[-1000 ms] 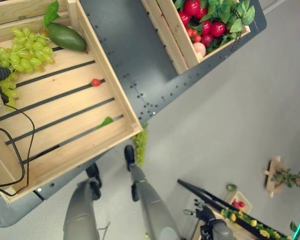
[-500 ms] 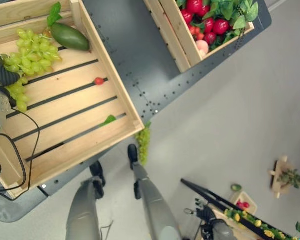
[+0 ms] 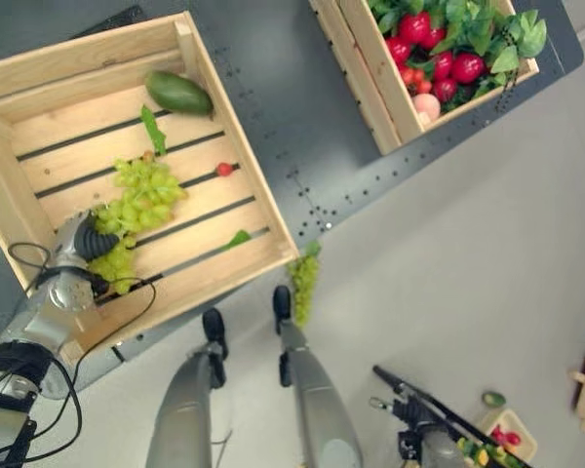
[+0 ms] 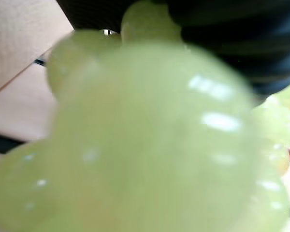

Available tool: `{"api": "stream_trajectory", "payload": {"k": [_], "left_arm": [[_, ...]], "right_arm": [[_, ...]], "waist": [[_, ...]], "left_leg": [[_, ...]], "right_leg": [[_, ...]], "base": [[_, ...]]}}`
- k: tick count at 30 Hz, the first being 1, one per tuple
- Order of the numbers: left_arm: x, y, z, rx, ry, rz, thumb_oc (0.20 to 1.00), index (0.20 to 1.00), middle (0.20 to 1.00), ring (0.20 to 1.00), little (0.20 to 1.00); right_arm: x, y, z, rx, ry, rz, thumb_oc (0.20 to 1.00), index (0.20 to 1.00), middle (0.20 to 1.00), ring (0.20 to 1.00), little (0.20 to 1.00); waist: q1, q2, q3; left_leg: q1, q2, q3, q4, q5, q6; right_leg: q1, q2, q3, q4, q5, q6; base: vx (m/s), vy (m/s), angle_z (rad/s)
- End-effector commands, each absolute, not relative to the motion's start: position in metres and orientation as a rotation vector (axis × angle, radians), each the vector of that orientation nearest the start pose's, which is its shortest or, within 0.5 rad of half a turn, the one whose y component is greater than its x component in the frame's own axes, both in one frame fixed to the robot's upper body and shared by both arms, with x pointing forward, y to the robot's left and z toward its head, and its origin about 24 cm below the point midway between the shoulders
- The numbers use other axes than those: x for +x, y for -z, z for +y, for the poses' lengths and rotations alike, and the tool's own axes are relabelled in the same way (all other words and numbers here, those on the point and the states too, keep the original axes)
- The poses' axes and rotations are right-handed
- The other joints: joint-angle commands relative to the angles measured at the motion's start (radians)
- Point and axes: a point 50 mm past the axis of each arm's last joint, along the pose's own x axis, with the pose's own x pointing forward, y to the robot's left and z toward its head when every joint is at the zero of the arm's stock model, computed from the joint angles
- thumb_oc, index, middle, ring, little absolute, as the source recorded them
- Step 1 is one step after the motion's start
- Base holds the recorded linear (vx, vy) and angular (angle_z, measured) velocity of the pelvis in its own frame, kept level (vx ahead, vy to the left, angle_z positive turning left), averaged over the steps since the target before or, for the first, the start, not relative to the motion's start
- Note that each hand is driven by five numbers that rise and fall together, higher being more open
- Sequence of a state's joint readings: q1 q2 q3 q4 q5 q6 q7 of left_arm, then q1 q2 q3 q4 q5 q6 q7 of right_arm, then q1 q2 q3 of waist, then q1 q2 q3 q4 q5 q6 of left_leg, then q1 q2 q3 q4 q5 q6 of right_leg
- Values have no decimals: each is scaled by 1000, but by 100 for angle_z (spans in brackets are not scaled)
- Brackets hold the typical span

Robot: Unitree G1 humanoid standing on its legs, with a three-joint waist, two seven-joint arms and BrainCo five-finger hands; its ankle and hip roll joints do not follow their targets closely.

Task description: Pick up the fruits from the basket on one side to the basket on the other side

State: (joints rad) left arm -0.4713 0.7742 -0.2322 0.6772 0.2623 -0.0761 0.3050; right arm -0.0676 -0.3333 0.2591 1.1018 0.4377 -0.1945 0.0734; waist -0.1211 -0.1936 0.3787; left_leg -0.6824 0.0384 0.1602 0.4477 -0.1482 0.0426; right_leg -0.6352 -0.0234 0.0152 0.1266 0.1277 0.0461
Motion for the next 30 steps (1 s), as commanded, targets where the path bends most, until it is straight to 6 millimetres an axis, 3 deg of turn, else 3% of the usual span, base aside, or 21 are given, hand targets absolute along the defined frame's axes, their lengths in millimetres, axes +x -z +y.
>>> {"api": "stream_trajectory", "payload": {"k": [1, 8, 16, 21, 30], "left_arm": [[295, -55, 308, 1084, -173, 147, 200, 200, 200, 200, 200], [288, -58, 279, 969, -90, 32, 200, 200, 200, 200, 200], [286, -51, 255, 790, -72, -29, 200, 200, 200, 200, 200], [279, -66, 246, 700, -64, -122, 200, 200, 200, 200, 200], [271, -89, 236, 621, -44, -241, 200, 200, 200, 200, 200]], "right_arm": [[134, 127, -271, -98, 178, 871, 1000, 1000, 1000, 1000, 1000], [124, 129, -277, -95, 219, 890, 1000, 1000, 1000, 1000, 1000], [111, 133, -278, -81, 250, 905, 1000, 1000, 1000, 1000, 1000], [93, 137, -278, -101, 254, 954, 1000, 1000, 1000, 1000, 1000], [80, 140, -281, -109, 265, 998, 1000, 1000, 1000, 1000, 1000]], "waist": [[13, 10, 1], [41, 46, 2], [48, 57, -27], [39, 73, -67], [28, 86, -155]], "left_leg": [[26, -39, -64, -107, 79, -15], [79, -52, -92, -139, 106, -24], [172, -56, -103, -188, 126, -37], [277, -54, -99, -249, 140, -48], [413, -45, -82, -313, 140, -53]], "right_leg": [[18, 4, -44, 96, -69, 65], [52, -7, -78, 132, -109, 46], [132, -6, -90, 122, -124, 36], [216, 1, -93, 91, -128, 36], [331, 15, -74, 43, -124, 41]], "base": [[-13, -44, 9], [-6, -47, 19], [24, -26, 10], [56, 2, 0], [91, -2, -7]]}}
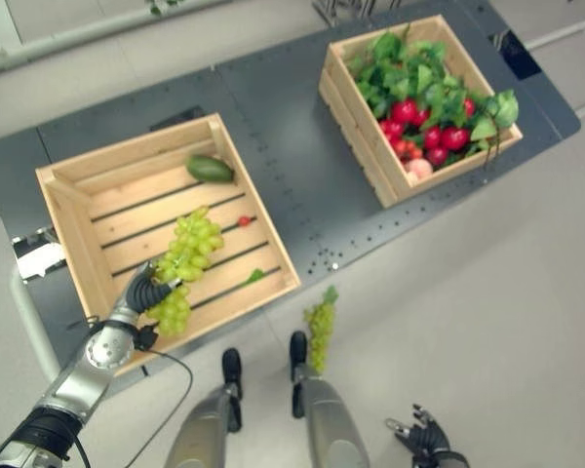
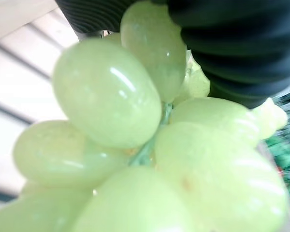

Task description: Pick up the fruits from the basket on one side to the basket on the other side

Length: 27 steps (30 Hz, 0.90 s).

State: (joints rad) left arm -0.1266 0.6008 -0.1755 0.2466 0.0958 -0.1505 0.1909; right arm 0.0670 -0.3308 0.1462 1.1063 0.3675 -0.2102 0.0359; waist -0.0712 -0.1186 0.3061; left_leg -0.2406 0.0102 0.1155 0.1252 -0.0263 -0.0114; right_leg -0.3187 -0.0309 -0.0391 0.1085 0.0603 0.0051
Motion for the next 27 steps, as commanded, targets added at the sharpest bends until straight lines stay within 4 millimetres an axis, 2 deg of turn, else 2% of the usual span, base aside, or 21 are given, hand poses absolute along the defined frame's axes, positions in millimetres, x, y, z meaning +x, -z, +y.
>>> {"api": "stream_trajectory", "payload": {"k": [1, 4, 8, 11, 13, 15, 16, 17, 18, 19, 20, 21, 22, 23, 24, 25, 26, 27], "left_arm": [[270, -93, 234, 598, -40, -260, 200, 200, 200, 200, 200], [268, -97, 230, 585, -27, -279, 200, 200, 200, 200, 200], [265, -97, 215, 524, 40, -291, 200, 200, 200, 200, 200], [264, -95, 213, 507, 55, -286, 200, 200, 200, 200, 200], [258, -96, 210, 487, 93, -281, 200, 200, 200, 200, 200], [255, -94, 209, 467, 110, -270, 200, 200, 200, 200, 200], [255, -93, 209, 466, 110, -269, 200, 200, 200, 200, 200], [253, -94, 209, 453, 121, -270, 200, 200, 200, 200, 200], [251, -92, 207, 427, 143, -264, 200, 200, 200, 200, 200], [250, -92, 206, 420, 153, -261, 200, 200, 200, 200, 200], [250, -92, 206, 419, 154, -260, 200, 200, 200, 200, 200], [251, -91, 205, 421, 168, -256, 200, 200, 200, 200, 200], [251, -91, 204, 419, 169, -256, 200, 200, 200, 200, 200], [254, -95, 202, 421, 180, -272, 200, 200, 200, 200, 200], [258, -101, 199, 408, 198, -299, 200, 200, 200, 200, 200], [259, -101, 199, 408, 198, -299, 200, 200, 200, 200, 200], [259, -104, 200, 399, 210, -309, 200, 200, 200, 200, 200], [259, -104, 200, 399, 210, -310, 200, 200, 200, 200, 200]], "right_arm": [[81, 140, -280, -105, 263, 996, 1000, 1000, 1000, 1000, 1000], [80, 140, -280, -104, 267, 1000, 1000, 1000, 1000, 1000, 1000], [86, 139, -279, -107, 266, 985, 1000, 1000, 1000, 1000, 1000], [88, 138, -279, -108, 266, 975, 1000, 1000, 1000, 1000, 1000], [107, 127, -280, -121, 227, 888, 1000, 1000, 1000, 1000, 1000], [123, 115, -285, -130, 217, 807, 1000, 1000, 1000, 1000, 1000], [122, 115, -285, -130, 217, 808, 1000, 1000, 1000, 1000, 1000], [129, 108, -288, -145, 204, 765, 1000, 1000, 1000, 1000, 1000], [146, 88, -295, -160, 200, 653, 1000, 1000, 1000, 1000, 1000], [154, 78, -298, -179, 186, 604, 1000, 1000, 1000, 1000, 1000], [153, 78, -299, -179, 187, 605, 1000, 1000, 1000, 1000, 1000], [170, 52, -307, -223, 174, 488, 1000, 1000, 1000, 1000, 1000], [170, 52, -308, -224, 176, 489, 1000, 1000, 1000, 1000, 1000], [183, 29, -313, -225, 177, 381, 1000, 1000, 1000, 1000, 1000], [189, 19, -319, -213, 206, 331, 1000, 1000, 1000, 1000, 1000], [189, 19, -320, -213, 206, 331, 1000, 1000, 1000, 1000, 1000], [204, -7, -321, -215, 159, 231, 1000, 1000, 1000, 1000, 1000], [204, -7, -322, -214, 159, 231, 1000, 1000, 1000, 1000, 1000]], "waist": [[-25, 17, -103], [-24, 23, -123], [-17, 50, -181], [-16, 55, -188], [-7, 71, -233], [-5, 77, -247], [-7, 78, -246], [-6, 80, -251], [-2, 81, -256], [-3, 81, -257], [-4, 82, -258], [-1, 80, -257], [-3, 82, -257], [-13, 75, -252], [-26, 67, -247], [-26, 68, -247], [-31, 47, -244], [-31, 48, -244]], "left_leg": [[1, -15, -34, 1, 14, -1], [38, -15, -32, -13, 13, -3], [125, -9, -38, -43, 11, -6], [146, -7, -42, -52, 13, -8], [194, 2, -57, -75, 24, -15], [211, 6, -72, -90, 38, -22], [213, 6, -74, -92, 39, -22], [218, 6, -80, -97, 45, -25], [212, 9, -92, -96, 65, -35], [207, 9, -100, -94, 71, -39], [207, 9, -102, -94, 72, -39], [189, 8, -103, -81, 91, -53], [187, 8, -107, -79, 91, -54], [157, 18, -71, -48, 102, -60], [131, 34, -3, -6, 99, -59], [129, 34, -4, -3, 98, -59], [137, 40, 35, 88, 37, -51], [132, 40, 35, 91, 39, -50]], "right_leg": [[40, 26, -17, 54, -61, 82], [70, 29, -17, 48, -65, 81], [151, 36, -22, 41, -86, 78], [175, 37, -29, 40, -93, 76], [231, 42, -49, 46, -122, 70], [257, 42, -63, 50, -136, 67], [259, 42, -65, 50, -137, 67], [273, 42, -72, 47, -143, 64], [297, 43, -85, 31, -150, 59], [303, 42, -93, 23, -152, 57], [305, 42, -95, 22, -152, 56], [319, 42, -109, 1, -150, 50], [321, 42, -113, -1, -149, 50], [326, 34, -130, -15, -141, 46], [316, 18, -150, -24, -124, 46], [315, 19, -150, -24, -123, 46], [302, -2, -157, -32, -100, 47], [299, -2, -158, -34, -95, 46]], "base": [[95, -20, -10], [84, -27, -6], [88, -50, -1], [26, -53, 5], [-1, -109, 23], [-35, -74, 31], [-48, -50, 33], [-125, -78, 27], [-160, -100, 41], [-129, -75, 43], [-160, -69, 52], [-126, -47, 37], [-246, -64, 42], [-274, -19, 57], [-273, -17, 75], [-326, -10, 123], [-185, -9, 102], [-252, -16, 55]]}}
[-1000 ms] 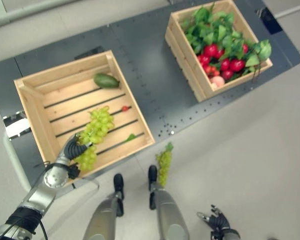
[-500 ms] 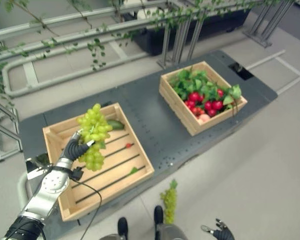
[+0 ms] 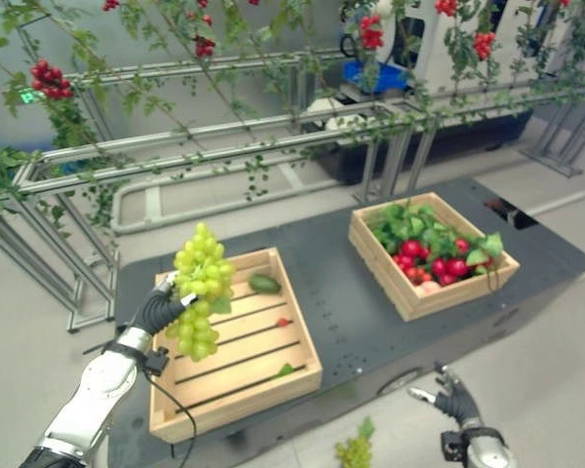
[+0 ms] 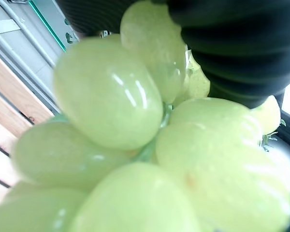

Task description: Pick up the fruits from the basket on one side to the basket on the other side

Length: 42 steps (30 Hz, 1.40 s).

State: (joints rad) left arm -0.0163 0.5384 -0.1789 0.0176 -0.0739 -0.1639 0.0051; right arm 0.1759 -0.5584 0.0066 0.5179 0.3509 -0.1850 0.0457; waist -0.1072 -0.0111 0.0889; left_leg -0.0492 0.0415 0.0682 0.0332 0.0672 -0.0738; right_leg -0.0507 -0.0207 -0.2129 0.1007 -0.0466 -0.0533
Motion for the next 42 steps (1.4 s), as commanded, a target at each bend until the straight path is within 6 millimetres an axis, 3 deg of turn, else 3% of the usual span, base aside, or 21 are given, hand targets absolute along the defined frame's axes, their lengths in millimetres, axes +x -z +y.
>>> {"api": "stream_trajectory", "payload": {"k": [1, 2, 3, 5, 6, 8, 9, 13, 14, 20, 22, 24, 25, 27, 28, 30, 32, 34, 35, 38, 42], "left_arm": [[258, -105, 201, 393, 221, -312, 200, 200, 200, 200, 200], [256, -105, 200, 378, 247, -308, 200, 200, 200, 200, 200], [256, -105, 200, 378, 247, -308, 200, 200, 200, 200, 200], [256, -104, 198, 376, 268, -301, 200, 200, 200, 200, 200], [256, -104, 196, 368, 282, -304, 200, 200, 200, 200, 200], [256, -104, 196, 363, 280, -304, 200, 200, 200, 200, 200], [257, -104, 192, 366, 304, -308, 200, 200, 200, 200, 200], [259, -107, 182, 355, 360, -324, 200, 200, 200, 200, 200], [259, -110, 181, 350, 383, -335, 200, 200, 200, 200, 200], [256, -115, 178, 371, 430, -352, 200, 200, 200, 200, 200], [252, -116, 182, 380, 425, -354, 200, 200, 200, 200, 200], [253, -123, 189, 383, 395, -374, 200, 200, 200, 200, 200], [254, -125, 190, 376, 389, -382, 200, 200, 200, 200, 200], [256, -127, 184, 346, 414, -397, 200, 200, 200, 200, 200], [256, -129, 183, 342, 423, -403, 200, 200, 200, 200, 200], [255, -128, 182, 329, 426, -403, 200, 200, 200, 200, 200], [254, -133, 183, 331, 422, -424, 200, 200, 200, 200, 200], [253, -135, 182, 311, 415, -436, 200, 200, 200, 200, 200], [252, -140, 179, 299, 427, -452, 200, 200, 200, 200, 200], [251, -140, 175, 295, 448, -456, 200, 200, 200, 200, 200], [251, -140, 165, 255, 467, -465, 200, 200, 200, 200, 200]], "right_arm": [[209, -19, -323, -220, 121, 199, 1000, 1000, 1000, 1000, 1000], [219, -44, -329, -246, 84, 122, 1000, 1000, 1000, 1000, 1000], [219, -45, -329, -246, 84, 122, 1000, 1000, 1000, 1000, 1000], [234, -74, -331, -287, 34, 35, 1000, 1000, 1000, 1000, 1000], [247, -95, -327, -284, -2, -38, 1000, 1000, 1000, 1000, 1000], [251, -102, -322, -282, -29, -59, 1000, 1000, 1000, 1000, 1000], [257, -117, -317, -267, -78, -105, 1000, 1000, 1000, 1000, 1000], [273, -128, -302, -198, -151, -149, 1000, 1000, 1000, 1000, 1000], [279, -129, -292, -106, -181, -173, 1000, 1000, 1000, 1000, 1000], [299, -148, -254, -18, -355, -250, 1000, 1000, 1000, 1000, 1000], [308, -158, -239, -1, -401, -286, 1000, 1000, 1000, 1000, 1000], [322, -174, -217, 8, -448, -343, 1000, 1000, 1000, 1000, 1000], [323, -177, -212, 10, -463, -355, 1000, 1000, 1000, 1000, 1000], [328, -183, -198, 9, -496, -378, 1000, 1000, 1000, 1000, 1000], [329, -190, -194, -56, -497, -402, 1000, 1000, 1000, 1000, 1000], [332, -193, -191, -105, -471, -420, 1000, 1000, 1000, 1000, 1000], [339, -215, -183, -260, -449, -499, 1000, 1000, 1000, 1000, 1000], [344, -212, -174, -257, -441, -495, 1000, 1000, 1000, 1000, 1000], [342, -229, -165, -378, -473, -549, 1000, 1000, 1000, 1000, 1000], [341, -238, -160, -438, -480, -588, 1000, 1000, 1000, 1000, 1000], [342, -227, -145, -305, -558, -545, 1000, 1000, 1000, 1000, 1000]], "waist": [[7, -69, -30], [11, -77, -39], [9, -78, -40], [12, -74, -48], [14, -61, -55], [7, -51, -54], [-8, -45, -62], [7, -46, -55], [14, -51, -40], [45, -60, -15], [72, -57, -7], [119, -40, 11], [121, -33, 12], [132, -24, 2], [141, -28, -13], [149, -36, -26], [164, -45, -48], [172, -45, -60], [167, -46, -59], [165, -48, -60], [162, -53, -62]], "left_leg": [[-48, -7, 70, 228, -88, 16], [-15, -30, 52, 292, -143, 20], [-18, -32, 52, 290, -138, 21], [35, -50, 31, 327, -170, 21], [95, -68, -2, 314, -173, 17], [138, -63, -3, 268, -187, 22], [171, -41, 27, 166, -222, 37], [177, -73, 19, 82, -246, 62], [169, -84, 26, 78, -249, 74], [157, -113, 48, 82, -261, 102], [150, -109, 74, 86, -261, 103], [128, -94, 107, 109, -252, 101], [119, -87, 109, 112, -245, 103], [105, -88, 93, 110, -235, 113], [97, -93, 90, 108, -233, 108], [94, -99, 89, 101, -231, 104], [93, -98, 102, 84, -219, 94], [87, -91, 105, 84, -213, 91], [88, -80, 97, 81, -206, 85], [88, -72, 87, 77, -199, 81], [94, -61, 69, 61, -185, 72]], "right_leg": [[27, -17, 19, -38, 28, 105], [28, -22, 23, -51, 47, 111], [26, -24, 23, -53, 51, 111], [19, -23, 25, -57, 68, 116], [-2, -15, 29, -50, 80, 121], [-16, -13, 30, -43, 85, 129], [-37, -21, 23, -38, 96, 145], [-64, -48, 28, -18, 117, 169], [-81, -66, 26, -4, 137, 179], [-121, -107, 22, 9, 167, 207], [-141, -138, -31, 26, 176, 218], [-139, -212, -162, 97, 156, 222], [-130, -226, -154, 142, 136, 216], [-96, -198, -36, 228, 86, 208], [-59, -202, -15, 188, 77, 213], [-17, -194, -5, 124, 67, 212], [15, -174, -19, 30, 72, 216], [21, -160, -21, 10, 69, 216], [24, -142, -17, 9, 60, 210], [29, -132, -24, 5, 53, 203], [51, -115, -44, -11, 44, 191]], "base": [[-167, 15, -17], [-166, 14, -24], [-143, 48, 6], [-138, 118, 11], [-129, 145, -3], [-125, 174, -20], [-118, 189, -13], [-113, 194, 1], [-144, 236, -8], [-91, 141, -9], [-107, 54, -51], [-194, 61, -112], [-178, 49, -90], [-104, -5, 11], [-44, -41, 18], [12, -76, 4], [14, -113, -7], [-4, -136, -14], [-9, -123, -8], [-18, -107, 2], [-17, -94, 6]]}}
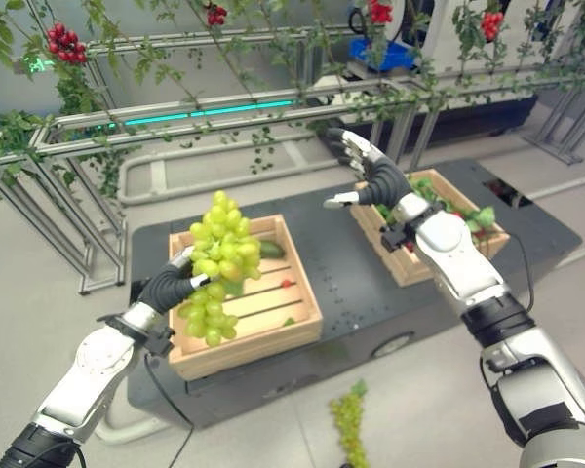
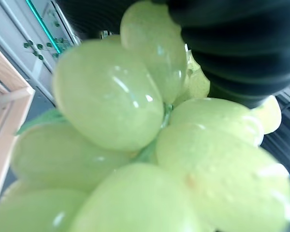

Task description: Pick up the fruits from the basket on one side to the basket on the other side

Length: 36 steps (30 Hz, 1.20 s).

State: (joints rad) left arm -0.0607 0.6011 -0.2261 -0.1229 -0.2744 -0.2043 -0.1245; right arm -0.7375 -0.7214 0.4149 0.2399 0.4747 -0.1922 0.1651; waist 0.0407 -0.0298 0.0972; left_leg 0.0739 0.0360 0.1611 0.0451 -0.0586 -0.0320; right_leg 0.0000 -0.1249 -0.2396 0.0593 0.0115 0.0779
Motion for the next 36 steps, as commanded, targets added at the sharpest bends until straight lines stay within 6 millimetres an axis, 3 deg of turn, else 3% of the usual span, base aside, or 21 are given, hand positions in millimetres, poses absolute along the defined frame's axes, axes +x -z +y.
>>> {"api": "stream_trajectory", "payload": {"k": [1, 5, 7, 14, 16, 21, 30, 36], "left_arm": [[250, -138, 162, 244, 473, -465, 200, 200, 200, 200, 200], [249, -138, 162, 236, 467, -468, 200, 200, 200, 200, 200], [251, -140, 159, 224, 450, -485, 200, 200, 200, 200, 200], [252, -135, 157, 216, 429, -478, 200, 200, 200, 200, 200], [257, -135, 156, 263, 381, -512, 200, 200, 200, 200, 200], [259, -134, 156, 227, 361, -502, 200, 200, 200, 200, 200], [262, -165, 154, 216, 377, -637, 200, 200, 200, 200, 200], [261, -168, 153, 186, 435, -620, 200, 200, 200, 200, 200]], "right_arm": [[341, -220, -140, -242, -599, -511, 1000, 1000, 1000, 1000, 1000], [337, -219, -134, -238, -648, -506, 1000, 1000, 1000, 1000, 1000], [334, -200, -123, -84, -715, -431, 1000, 1000, 1000, 1000, 1000], [323, -180, -112, 65, -843, -327, 1000, 1000, 1000, 1000, 1000], [314, -169, -100, 209, -902, -286, 1000, 1000, 1000, 1000, 1000], [311, -167, -103, 221, -872, -304, 1000, 1000, 1000, 1000, 1000], [315, -152, -100, 300, -825, -275, 1000, 1000, 1000, 1000, 1000], [311, -142, -91, 350, -860, -233, 1000, 1000, 1000, 1000, 1000]], "waist": [[14, -36, -72], [10, -36, -85], [8, -37, -85], [1, -39, -92], [-9, -42, -99], [-20, -39, -105], [-29, -33, -121], [-34, -25, -124]], "left_leg": [[-29, -53, -28, 45, -54, 27], [-24, -46, -28, 34, -46, 17], [-27, -42, -31, 35, -39, 11], [-19, -36, -28, 31, -36, 6], [-10, -30, -23, 26, -36, 2], [3, -27, -21, 21, -40, 2], [17, -21, -19, 11, -41, -1], [27, -22, -18, 7, -41, -1]], "right_leg": [[5, -7, -21, 24, -15, 57], [25, 7, -23, -15, -14, 51], [31, 15, -19, -28, -12, 45], [46, 24, -14, -39, -13, 39], [50, 28, -8, -34, -18, 35], [56, 33, -5, -34, -22, 32], [65, 39, 2, -37, -24, 29], [72, 41, 6, -39, -22, 28]], "base": [[-32, -102, 10], [-19, -65, 15], [-36, -49, 11], [-3, -14, 1], [17, -17, -1], [0, 0, 0], [1, -1, 0], [0, 0, 0]]}}
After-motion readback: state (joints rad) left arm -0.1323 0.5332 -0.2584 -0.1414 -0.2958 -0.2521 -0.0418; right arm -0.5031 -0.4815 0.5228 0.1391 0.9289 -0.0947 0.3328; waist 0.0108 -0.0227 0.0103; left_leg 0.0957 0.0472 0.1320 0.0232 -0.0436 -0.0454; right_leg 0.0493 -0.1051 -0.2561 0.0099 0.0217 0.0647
